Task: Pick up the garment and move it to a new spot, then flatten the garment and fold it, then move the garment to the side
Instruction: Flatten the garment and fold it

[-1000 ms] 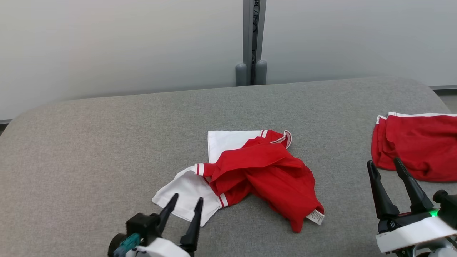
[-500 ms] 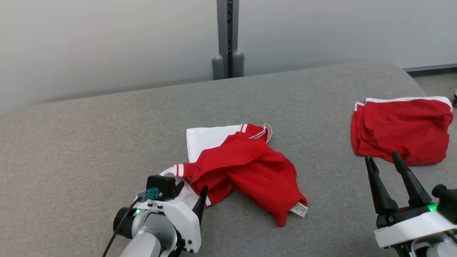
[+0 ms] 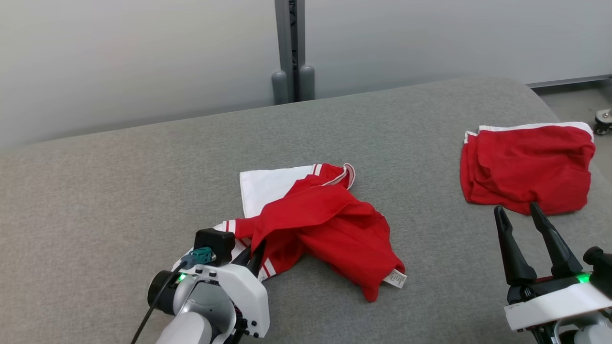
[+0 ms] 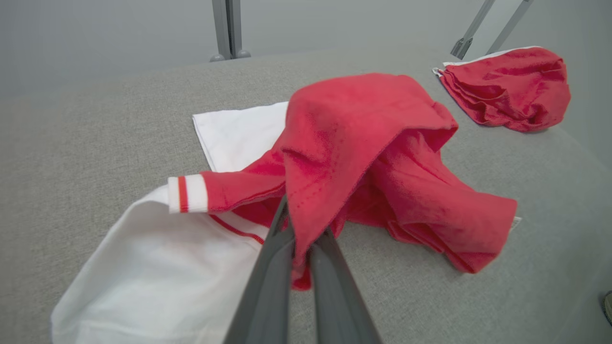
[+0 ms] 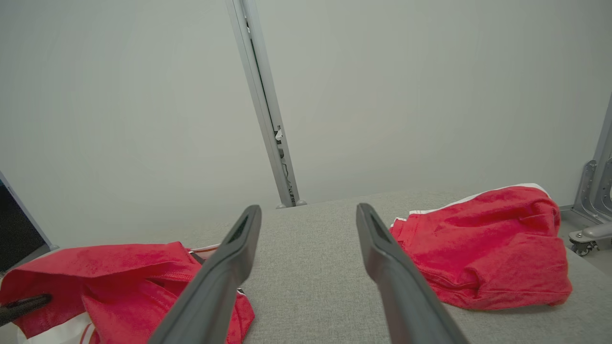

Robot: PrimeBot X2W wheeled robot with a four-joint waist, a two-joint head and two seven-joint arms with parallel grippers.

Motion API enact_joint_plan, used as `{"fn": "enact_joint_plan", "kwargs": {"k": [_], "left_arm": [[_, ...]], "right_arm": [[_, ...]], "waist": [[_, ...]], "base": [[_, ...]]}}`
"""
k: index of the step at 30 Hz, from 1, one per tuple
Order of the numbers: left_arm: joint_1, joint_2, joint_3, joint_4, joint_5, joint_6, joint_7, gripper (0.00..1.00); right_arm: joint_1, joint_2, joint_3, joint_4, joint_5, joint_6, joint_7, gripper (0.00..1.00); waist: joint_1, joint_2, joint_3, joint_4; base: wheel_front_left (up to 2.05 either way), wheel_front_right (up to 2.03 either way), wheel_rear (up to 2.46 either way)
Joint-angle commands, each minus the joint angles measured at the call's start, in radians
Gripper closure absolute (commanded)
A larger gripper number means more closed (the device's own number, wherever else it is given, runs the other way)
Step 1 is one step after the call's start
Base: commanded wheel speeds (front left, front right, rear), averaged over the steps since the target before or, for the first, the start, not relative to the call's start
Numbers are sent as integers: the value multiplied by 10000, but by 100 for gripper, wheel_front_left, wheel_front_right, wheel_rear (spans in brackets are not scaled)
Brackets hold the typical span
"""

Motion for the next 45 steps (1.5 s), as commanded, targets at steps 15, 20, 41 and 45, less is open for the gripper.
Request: {"fn": "enact_joint_plan", "kwargs": {"k": [15, 20, 41, 45], "left_arm": [[794, 3001, 1993, -3736, 167, 898, 1151, 100], [1024, 3779, 3047, -3239, -207, 1115, 1343, 100], [961, 3727, 3382, -1768, 251, 1693, -234, 0], [930, 3716, 3172, -2720, 649, 1917, -502, 0]], "right_arm": [[32, 21, -63, -77, -25, -2, -45, 0], [-49, -15, -46, -42, 30, -2, -45, 0], [7, -46, -139, 112, 76, -2, -45, 0], [27, 5, -88, 133, 72, -2, -43, 0]], "waist": [[0, -1, -11, 853], [0, -1, 80, 736], [0, -1, 161, 740], [0, -1, 63, 923]], "base": [[0, 0, 0], [0, 0, 0], [0, 0, 0], [0, 0, 0]]}}
